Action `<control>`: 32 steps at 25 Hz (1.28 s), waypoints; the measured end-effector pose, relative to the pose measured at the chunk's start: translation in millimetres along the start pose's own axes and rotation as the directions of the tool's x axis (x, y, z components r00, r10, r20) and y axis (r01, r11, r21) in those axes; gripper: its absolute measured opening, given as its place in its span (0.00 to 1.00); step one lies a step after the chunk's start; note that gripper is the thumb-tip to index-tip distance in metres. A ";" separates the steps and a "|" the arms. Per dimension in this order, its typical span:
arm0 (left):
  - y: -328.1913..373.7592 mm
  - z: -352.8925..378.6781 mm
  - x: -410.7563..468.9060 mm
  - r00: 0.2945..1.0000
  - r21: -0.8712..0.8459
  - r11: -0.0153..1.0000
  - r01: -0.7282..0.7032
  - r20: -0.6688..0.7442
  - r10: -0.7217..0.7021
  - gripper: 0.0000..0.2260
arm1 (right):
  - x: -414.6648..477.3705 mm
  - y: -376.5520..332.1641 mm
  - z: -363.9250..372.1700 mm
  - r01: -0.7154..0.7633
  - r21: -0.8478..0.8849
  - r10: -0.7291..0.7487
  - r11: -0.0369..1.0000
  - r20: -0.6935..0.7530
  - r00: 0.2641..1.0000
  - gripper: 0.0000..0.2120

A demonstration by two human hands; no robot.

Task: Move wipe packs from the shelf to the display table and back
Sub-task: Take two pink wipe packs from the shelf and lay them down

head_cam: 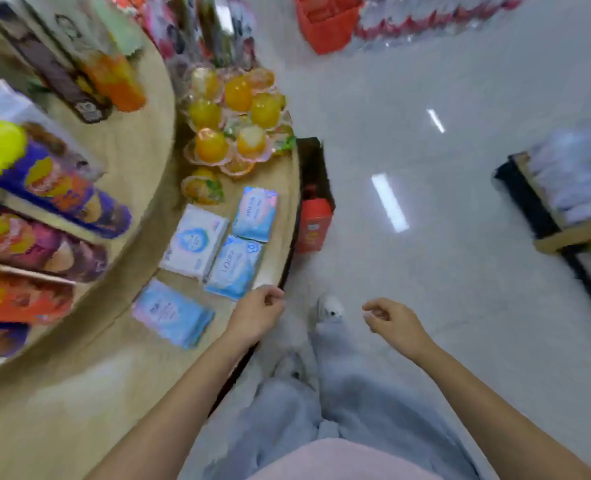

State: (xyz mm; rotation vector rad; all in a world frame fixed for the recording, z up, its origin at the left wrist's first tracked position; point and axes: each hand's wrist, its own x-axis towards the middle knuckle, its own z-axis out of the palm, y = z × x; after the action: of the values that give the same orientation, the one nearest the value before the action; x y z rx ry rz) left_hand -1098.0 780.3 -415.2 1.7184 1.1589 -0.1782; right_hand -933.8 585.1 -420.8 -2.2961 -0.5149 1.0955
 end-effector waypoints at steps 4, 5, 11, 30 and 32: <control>92.1 89.7 11.7 0.937 0.220 0.935 -0.279 0.275 0.215 0.10 | -79.9 112.8 -38.6 -0.280 0.246 0.326 0.928 -0.168 0.930 0.05; 118.6 121.9 10.9 0.905 0.246 0.910 -0.335 0.354 0.237 0.10 | -100.8 142.1 -45.9 -0.341 0.313 0.411 0.886 -0.193 0.891 0.06; 238.2 311.1 -10.5 0.749 0.317 0.771 -0.552 0.595 0.292 0.09 | -179.3 277.2 -88.3 -0.489 0.595 0.693 0.638 -0.165 0.702 0.07; 445.1 651.7 6.2 0.671 0.461 0.675 -0.576 0.738 0.068 0.08 | -161.2 496.6 -447.4 -0.255 0.802 0.799 0.540 -0.393 0.455 0.09; 491.1 702.1 -11.0 0.579 0.410 0.626 -0.663 0.811 0.083 0.07 | -174.1 519.4 -458.5 -0.261 0.850 0.851 0.457 -0.332 0.406 0.10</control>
State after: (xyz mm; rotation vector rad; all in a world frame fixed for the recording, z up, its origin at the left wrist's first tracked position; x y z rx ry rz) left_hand -463.2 204.7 -424.2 2.1777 -0.0069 -1.0371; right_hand -617.7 -55.1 -397.0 -1.9246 1.0619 0.3337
